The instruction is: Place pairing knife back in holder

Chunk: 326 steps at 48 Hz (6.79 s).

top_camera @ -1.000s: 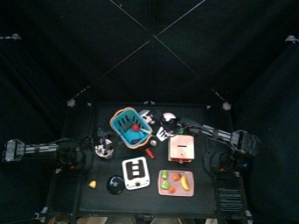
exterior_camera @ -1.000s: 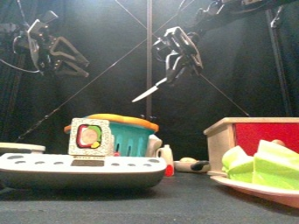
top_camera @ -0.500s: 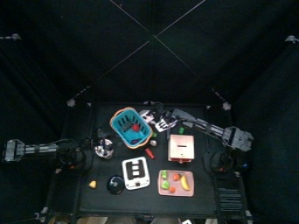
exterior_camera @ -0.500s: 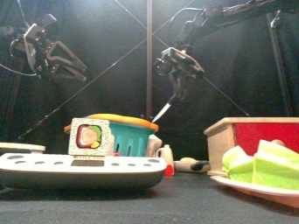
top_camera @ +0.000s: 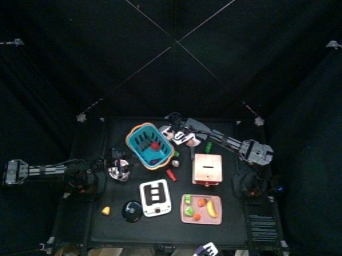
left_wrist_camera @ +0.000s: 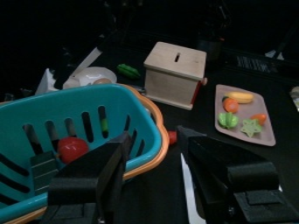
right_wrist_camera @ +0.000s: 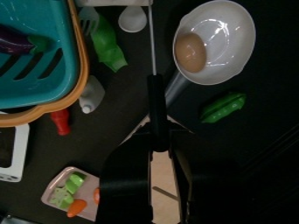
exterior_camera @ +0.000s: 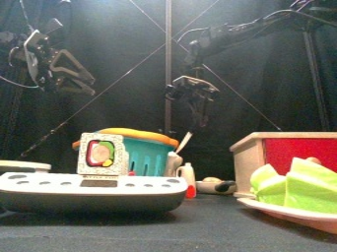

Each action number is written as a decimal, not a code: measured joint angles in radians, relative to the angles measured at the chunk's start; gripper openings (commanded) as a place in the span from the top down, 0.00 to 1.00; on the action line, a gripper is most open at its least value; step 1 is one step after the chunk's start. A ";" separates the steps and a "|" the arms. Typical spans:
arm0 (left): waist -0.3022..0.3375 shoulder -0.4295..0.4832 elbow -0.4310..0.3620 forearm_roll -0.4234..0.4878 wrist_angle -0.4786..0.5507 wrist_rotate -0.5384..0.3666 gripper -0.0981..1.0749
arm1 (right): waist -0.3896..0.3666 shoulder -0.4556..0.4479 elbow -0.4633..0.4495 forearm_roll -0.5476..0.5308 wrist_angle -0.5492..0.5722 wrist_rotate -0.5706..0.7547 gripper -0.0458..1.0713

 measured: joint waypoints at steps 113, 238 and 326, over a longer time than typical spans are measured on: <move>0.002 0.000 0.012 0.000 0.006 0.000 0.20 | 0.003 0.084 -0.075 -0.066 -0.083 -0.028 0.35; 0.005 0.000 0.023 0.003 0.014 0.000 0.20 | -0.003 -0.083 0.170 -0.164 -0.350 0.058 0.55; 0.005 -0.002 0.026 0.003 0.014 0.002 0.20 | -0.018 -0.063 0.167 -0.156 -0.364 0.061 0.55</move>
